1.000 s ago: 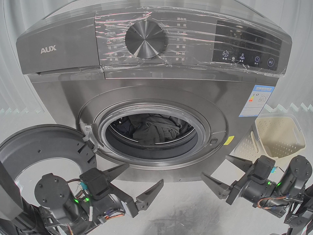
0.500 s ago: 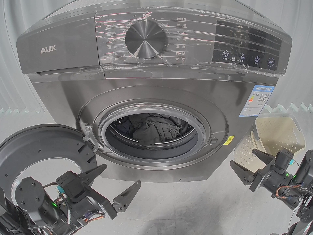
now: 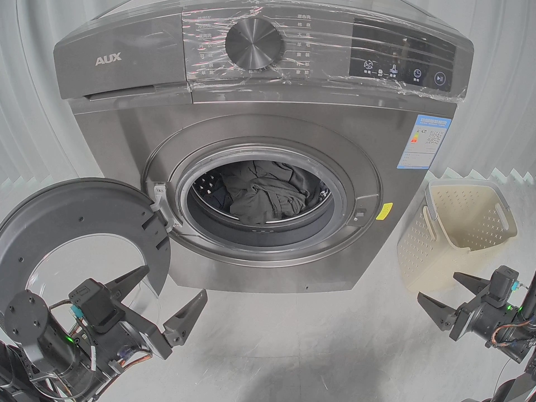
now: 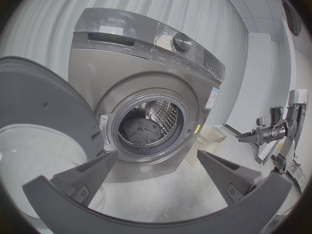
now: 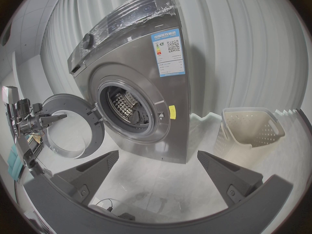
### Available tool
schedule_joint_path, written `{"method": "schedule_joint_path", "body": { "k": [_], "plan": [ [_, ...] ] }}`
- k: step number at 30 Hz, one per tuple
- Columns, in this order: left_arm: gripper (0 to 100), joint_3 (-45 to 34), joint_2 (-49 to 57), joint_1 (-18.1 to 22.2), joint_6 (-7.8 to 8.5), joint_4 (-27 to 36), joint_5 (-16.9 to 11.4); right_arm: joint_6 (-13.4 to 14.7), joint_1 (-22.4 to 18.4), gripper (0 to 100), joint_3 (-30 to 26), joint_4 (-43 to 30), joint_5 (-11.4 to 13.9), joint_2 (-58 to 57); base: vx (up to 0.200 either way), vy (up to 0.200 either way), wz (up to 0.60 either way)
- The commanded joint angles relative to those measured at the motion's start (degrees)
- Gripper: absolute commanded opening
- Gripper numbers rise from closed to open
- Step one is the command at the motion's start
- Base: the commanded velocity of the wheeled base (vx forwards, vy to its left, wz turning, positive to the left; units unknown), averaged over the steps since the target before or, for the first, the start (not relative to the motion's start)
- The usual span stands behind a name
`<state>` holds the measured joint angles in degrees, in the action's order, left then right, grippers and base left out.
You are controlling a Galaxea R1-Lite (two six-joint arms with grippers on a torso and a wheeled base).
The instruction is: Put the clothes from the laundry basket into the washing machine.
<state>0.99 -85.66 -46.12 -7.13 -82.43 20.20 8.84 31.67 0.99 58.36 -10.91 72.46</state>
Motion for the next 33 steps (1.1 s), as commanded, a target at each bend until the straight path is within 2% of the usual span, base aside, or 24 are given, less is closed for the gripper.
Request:
{"method": "schedule_joint_path", "body": {
  "k": [1,4,10,12,14,18,21,24,27,29,31,33],
  "plan": [
    [100,-0.99,3.93,1.2,0.19,1.49,0.19,0.04,-0.38,100,-0.99,-2.37,-0.08,-7.25,-0.2,0.0,0.0],
    [100,-0.99,6.21,1.91,0.28,2.8,0.19,0.13,-0.47,100,-0.99,-2.9,-0.25,-8.65,-0.2,0.0,0.0],
    [100,-0.99,15.09,2.17,0.36,15.02,-0.42,0.04,-0.73,100,-0.99,-9.58,-1.75,-14.1,-0.2,0.0,0.0],
    [100,-0.99,15.79,2.26,0.28,16.16,-0.42,0.04,-0.73,100,-0.99,-10.28,-1.75,-14.63,-0.2,0.0,0.0],
    [100,-0.99,20.36,2.79,-0.16,20.91,-0.25,0.48,-0.82,100,-0.99,-14.06,-1.92,-17.79,-0.2,0.0,0.0],
    [100,-0.99,27.22,4.02,-0.51,27.5,-0.16,1.45,-1.44,100,-0.99,-20.04,-2.54,-23.42,0.0,0.0,0.0],
    [100,-0.99,32.14,5.6,-0.69,32.51,-0.16,2.24,-3.55,100,-0.99,-24.69,-2.45,-26.85,-0.067,0.0,0.0],
    [100,-0.99,38.55,7.36,-2.01,38.84,-0.42,2.15,-5.48,100,-0.99,-29.97,-2.27,-32.21,-0.2,0.0,0.0],
    [100,-0.99,41.1,7.97,-2.01,41.92,-0.42,1.97,-6.8,100,-0.99,-31.46,-2.27,-34.05,-0.133,0.0,0.0],
    [100,-0.99,42.86,10.26,-2.01,46.05,-0.34,1.09,-10.05,100,-0.99,-32.78,-2.19,-37.13,0.0,0.0,0.0],
    [100,-0.99,43.12,10.52,-2.01,46.49,-0.34,0.83,-10.49,100,-0.99,-33.04,-2.19,-37.66,0.0,0.0,0.0],
    [100,-0.99,46.73,14.65,-2.01,49.83,-0.6,-2.42,-14.53,100,-0.99,-36.3,-1.22,-44.25,0.0,0.0,0.0]
  ]
}}
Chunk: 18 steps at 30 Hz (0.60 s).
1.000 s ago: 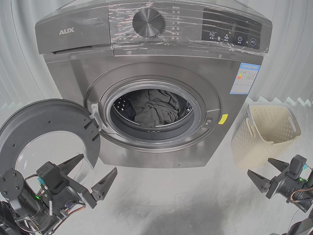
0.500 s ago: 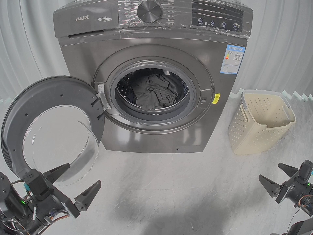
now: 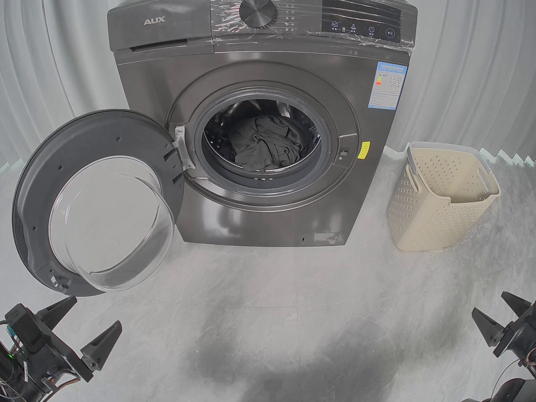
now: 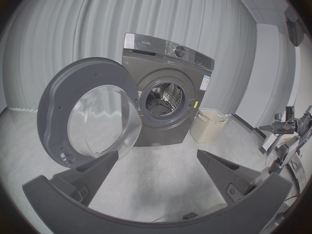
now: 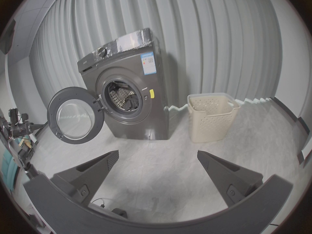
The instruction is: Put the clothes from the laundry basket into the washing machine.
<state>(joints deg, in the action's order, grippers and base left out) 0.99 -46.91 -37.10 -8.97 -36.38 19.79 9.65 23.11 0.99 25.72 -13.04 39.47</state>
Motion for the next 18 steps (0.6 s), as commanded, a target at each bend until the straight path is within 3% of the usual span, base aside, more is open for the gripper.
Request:
{"method": "schedule_joint_path", "body": {
  "k": [1,8,12,17,18],
  "plan": [
    [100,-0.99,9.12,7.04,-0.17,4.91,-0.36,-4.29,-6.68,100,-0.99,-5.16,1.44,-13.98,0.0,0.0,0.0],
    [100,-0.99,21.07,15.04,0.1,14.05,-1.15,-9.48,-13.71,100,-0.72,-13.42,6.72,-26.11,0.0,0.0,0.0],
    [100,-0.99,28.28,19.43,0.1,21.35,-1.42,-10.27,-16.43,100,-0.99,-16.05,7.68,-29.54,0.0,0.0,0.0],
    [100,-0.99,36.89,24.0,0.36,29.96,-4.58,-10.27,-18.89,100,-0.99,-21.85,7.86,-35.34,0.0,0.0,0.0],
    [100,-0.99,40.67,26.72,0.36,32.51,-7.3,-10.45,-22.15,100,-0.9,-22.56,10.93,-36.84,0.0,0.0,0.0]
  ]
}}
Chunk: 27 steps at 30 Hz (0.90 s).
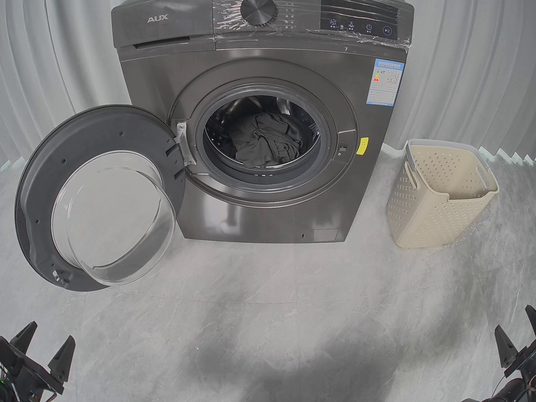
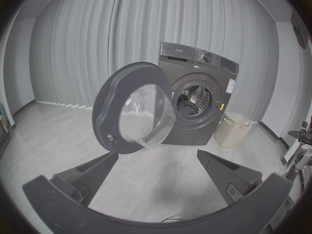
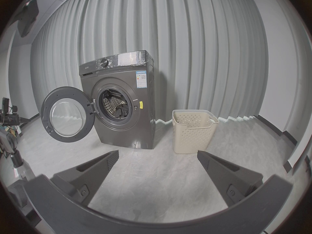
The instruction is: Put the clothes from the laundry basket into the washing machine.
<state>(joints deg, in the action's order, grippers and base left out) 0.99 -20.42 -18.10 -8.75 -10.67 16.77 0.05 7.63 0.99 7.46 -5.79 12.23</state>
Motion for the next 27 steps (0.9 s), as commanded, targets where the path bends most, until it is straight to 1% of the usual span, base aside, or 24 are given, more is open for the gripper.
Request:
{"method": "schedule_joint_path", "body": {
  "k": [1,2,3,4,5,7,8,9,10,11,13,14,15,16,17,18,19,20,21,22,23,24,25,27],
  "plan": [
    [100,-0.99,14.71,8.17,0.14,6.89,-4.73,-0.75,-6.93,100,-0.9,-4.38,4.82,-10.12,0.0,0.0,0.0],
    [100,-0.99,15.23,9.49,0.32,6.8,-5.17,-0.31,-7.81,100,-0.99,-4.03,11.24,-12.23,0.0,0.0,0.0],
    [100,-0.99,15.15,10.28,0.58,6.8,-4.91,-0.22,-7.72,100,-0.81,-4.47,12.91,-12.23,0.0,0.0,0.0],
    [100,-0.99,15.15,10.72,0.93,6.8,-4.65,-0.22,-7.81,100,-0.81,-4.65,11.77,-12.14,0.0,0.0,0.0],
    [100,-0.99,15.15,11.42,1.11,6.8,-4.38,-0.14,-7.81,100,-0.72,-4.82,9.57,-12.05,0.0,0.0,0.0],
    [100,-0.99,15.41,14.15,1.19,6.8,-4.21,-0.4,-7.98,100,-0.64,-5.26,3.42,-12.23,0.0,0.0,0.0],
    [100,-0.99,16.2,16.52,1.37,6.8,-5.08,-0.4,-7.98,100,-0.72,-5.35,1.31,-12.23,0.0,0.0,0.0],
    [100,-0.99,17.87,18.98,1.9,6.89,-6.23,0.04,-7.98,100,-0.72,-5.35,0.08,-12.23,0.0,0.0,0.0],
    [100,-0.99,18.93,19.42,2.86,6.8,-7.02,0.39,-7.98,100,-0.72,-5.26,-0.1,-12.23,0.0,0.0,0.0],
    [100,-0.99,19.19,18.98,3.57,6.8,-7.37,0.48,-7.98,100,-0.72,-5.26,-0.1,-12.23,0.0,0.0,0.0],
    [100,-0.99,20.07,18.19,3.74,6.8,-8.25,0.92,-7.89,100,-0.9,-5.26,0.96,-12.23,0.0,0.0,0.0],
    [100,-0.99,20.16,18.19,4.62,6.8,-8.34,1.45,-7.89,100,-0.99,-6.14,4.03,-12.23,0.0,0.0,0.0],
    [100,-0.99,20.16,18.19,5.24,6.8,-8.34,0.65,-7.81,100,-0.99,-7.11,6.41,-12.23,0.0,0.0,0.0],
    [100,-0.99,20.07,18.19,6.56,6.8,-7.81,-0.14,-7.81,100,-0.9,-7.9,8.52,-12.23,0.0,0.0,0.0],
    [100,-0.99,20.16,18.19,7.35,6.89,-7.55,-0.49,-7.81,100,-0.72,-8.34,8.78,-12.23,0.0,0.0,0.0],
    [100,-0.99,20.16,18.1,9.9,6.98,-7.02,-0.84,-7.89,100,-0.72,-8.34,8.34,-12.23,0.0,0.0,0.0],
    [100,-0.9,20.07,18.19,11.83,7.59,-6.84,-0.84,-7.89,100,-0.81,-8.08,8.34,-12.23,0.0,0.0,0.0],
    [100,-0.81,20.16,17.93,12.27,7.85,-7.63,-0.93,-7.89,100,-0.81,-8.08,8.34,-12.23,0.0,0.0,0.0],
    [100,-0.72,20.07,17.84,12.27,8.03,-7.99,-0.93,-7.89,100,-0.81,-8.08,8.34,-12.23,0.0,0.0,0.0],
    [100,-0.64,19.45,17.66,10.42,8.38,-10.09,-0.93,-7.89,100,-0.81,-8.08,8.34,-12.23,0.0,0.0,0.0],
    [100,-0.72,20.07,17.84,7.61,8.65,-13.35,-0.93,-7.81,100,-0.81,-8.08,8.34,-12.23,0.0,0.0,0.0],
    [100,-0.99,19.89,17.93,6.29,9.61,-16.51,-0.93,-7.81,100,-0.72,-8.25,8.34,-12.23,0.0,0.0,0.0],
    [100,-0.9,19.89,17.75,6.56,10.75,-18.88,-0.93,-7.81,100,-0.72,-8.16,8.25,-12.23,0.0,0.0,0.0],
    [100,-0.72,20.07,17.84,7.87,11.37,-18.27,-0.93,-7.81,100,-0.81,-8.08,8.25,-12.23,0.0,0.0,0.0]
  ]
}}
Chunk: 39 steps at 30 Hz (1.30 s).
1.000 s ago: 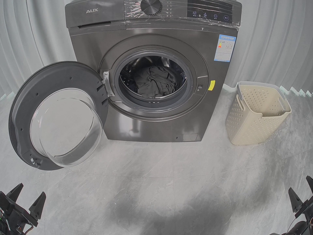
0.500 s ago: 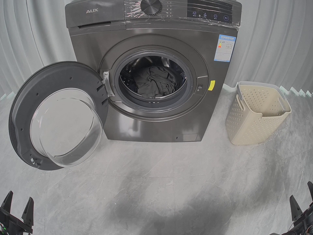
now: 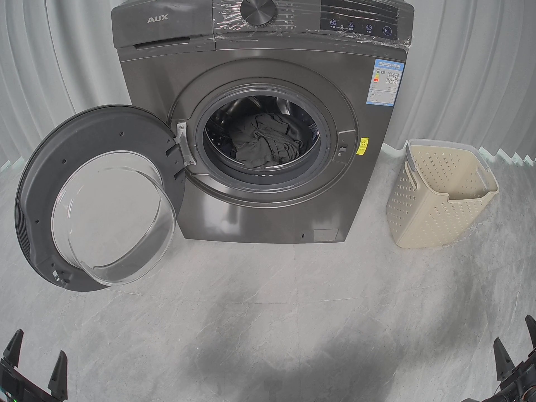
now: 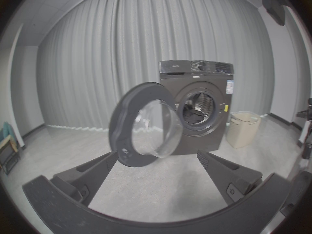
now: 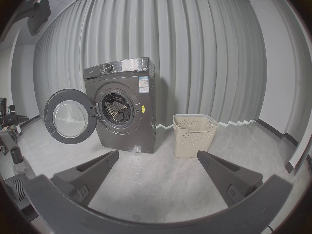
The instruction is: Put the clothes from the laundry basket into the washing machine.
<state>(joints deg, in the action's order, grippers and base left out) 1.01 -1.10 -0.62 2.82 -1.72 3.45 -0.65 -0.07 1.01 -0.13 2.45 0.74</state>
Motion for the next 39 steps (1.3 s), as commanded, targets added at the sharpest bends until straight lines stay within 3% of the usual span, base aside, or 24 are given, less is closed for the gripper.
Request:
{"method": "schedule_joint_path", "body": {
  "k": [1,5,17,23,35,39],
  "plan": [
    [100,-0.92,0.83,0.45,-3.17,1.89,-3.8,-0.14,-0.19,100,-0.84,-0.48,0.01,-0.74,0.0,0.0,0.0],
    [100,-0.92,0.83,0.45,-3.52,1.89,-3.45,-0.14,-0.19,100,-0.92,-0.31,0.01,-0.74,0.0,0.0,0.0],
    [100,-0.92,0.83,0.45,-3.87,1.98,-3.36,-0.14,-0.19,100,-1.01,-0.13,0.01,-0.74,0.0,0.2,0.0],
    [100,-0.92,0.83,0.45,-3.78,1.98,-3.36,-0.06,-0.19,100,-1.01,-0.13,0.01,-0.74,0.0,0.0,0.0],
    [100,-0.92,0.83,0.45,-4.4,1.98,-3.27,-0.14,-0.19,100,-1.01,-0.13,0.01,-0.74,-0.2,0.0,0.0],
    [100,-0.92,0.83,0.45,-4.49,1.89,-3.27,-0.14,-0.1,100,-1.01,-0.13,0.01,-0.74,0.0,0.0,0.0]
  ]
}}
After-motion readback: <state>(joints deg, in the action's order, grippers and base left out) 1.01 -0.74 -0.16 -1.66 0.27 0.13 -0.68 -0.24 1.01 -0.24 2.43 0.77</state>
